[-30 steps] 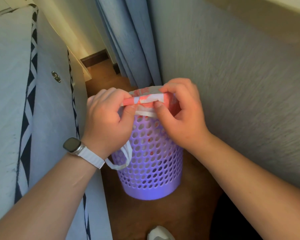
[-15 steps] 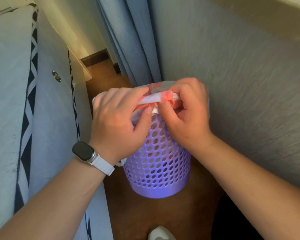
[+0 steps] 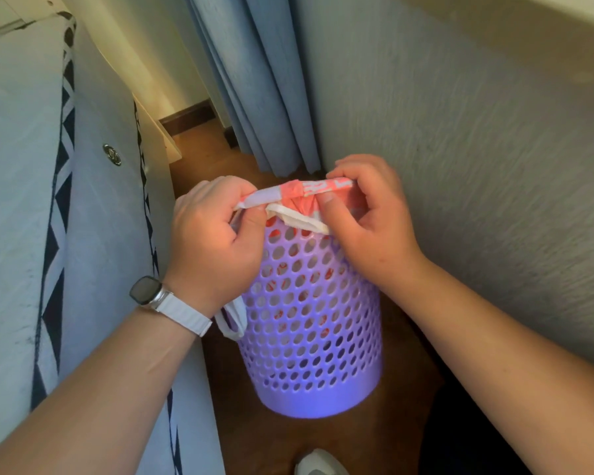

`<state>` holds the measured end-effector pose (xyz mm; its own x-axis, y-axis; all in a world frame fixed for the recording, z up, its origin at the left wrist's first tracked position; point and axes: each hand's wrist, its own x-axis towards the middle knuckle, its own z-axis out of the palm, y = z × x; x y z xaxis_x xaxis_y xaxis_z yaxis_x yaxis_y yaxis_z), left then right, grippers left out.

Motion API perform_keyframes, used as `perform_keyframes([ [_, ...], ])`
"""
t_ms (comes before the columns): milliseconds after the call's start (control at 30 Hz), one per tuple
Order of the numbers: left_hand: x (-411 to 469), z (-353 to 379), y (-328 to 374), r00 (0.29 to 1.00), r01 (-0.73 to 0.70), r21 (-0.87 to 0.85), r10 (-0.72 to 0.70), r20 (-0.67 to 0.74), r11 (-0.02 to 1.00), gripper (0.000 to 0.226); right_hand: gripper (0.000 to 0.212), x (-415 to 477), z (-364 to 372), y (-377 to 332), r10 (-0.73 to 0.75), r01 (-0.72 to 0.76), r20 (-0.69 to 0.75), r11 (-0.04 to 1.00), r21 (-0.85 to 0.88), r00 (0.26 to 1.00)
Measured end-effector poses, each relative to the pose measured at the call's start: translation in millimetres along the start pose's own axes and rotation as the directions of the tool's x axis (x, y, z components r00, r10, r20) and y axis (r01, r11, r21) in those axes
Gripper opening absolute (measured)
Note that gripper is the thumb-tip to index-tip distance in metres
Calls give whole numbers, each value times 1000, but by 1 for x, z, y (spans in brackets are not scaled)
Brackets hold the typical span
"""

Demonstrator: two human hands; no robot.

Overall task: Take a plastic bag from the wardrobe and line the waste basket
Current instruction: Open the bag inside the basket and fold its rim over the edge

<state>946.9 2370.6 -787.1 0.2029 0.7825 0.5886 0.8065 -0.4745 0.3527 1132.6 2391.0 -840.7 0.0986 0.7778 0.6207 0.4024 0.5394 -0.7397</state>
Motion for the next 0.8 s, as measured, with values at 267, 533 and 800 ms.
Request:
perform_keyframes([
  [267,0,-5,6,997,-60,-7,61,50,998,32,18,-2,0,-9,-68,65,-40,994,-93,997],
  [533,-4,6,5,998,-66,107,64,21,992,24,19,-7,8,-16,-62,64,17,992,-105,998],
  [800,-2,4,-6,1000,4,59,-4,-14,998,25,30,0,-2,-2,-25,26,39,999,-24,999],
])
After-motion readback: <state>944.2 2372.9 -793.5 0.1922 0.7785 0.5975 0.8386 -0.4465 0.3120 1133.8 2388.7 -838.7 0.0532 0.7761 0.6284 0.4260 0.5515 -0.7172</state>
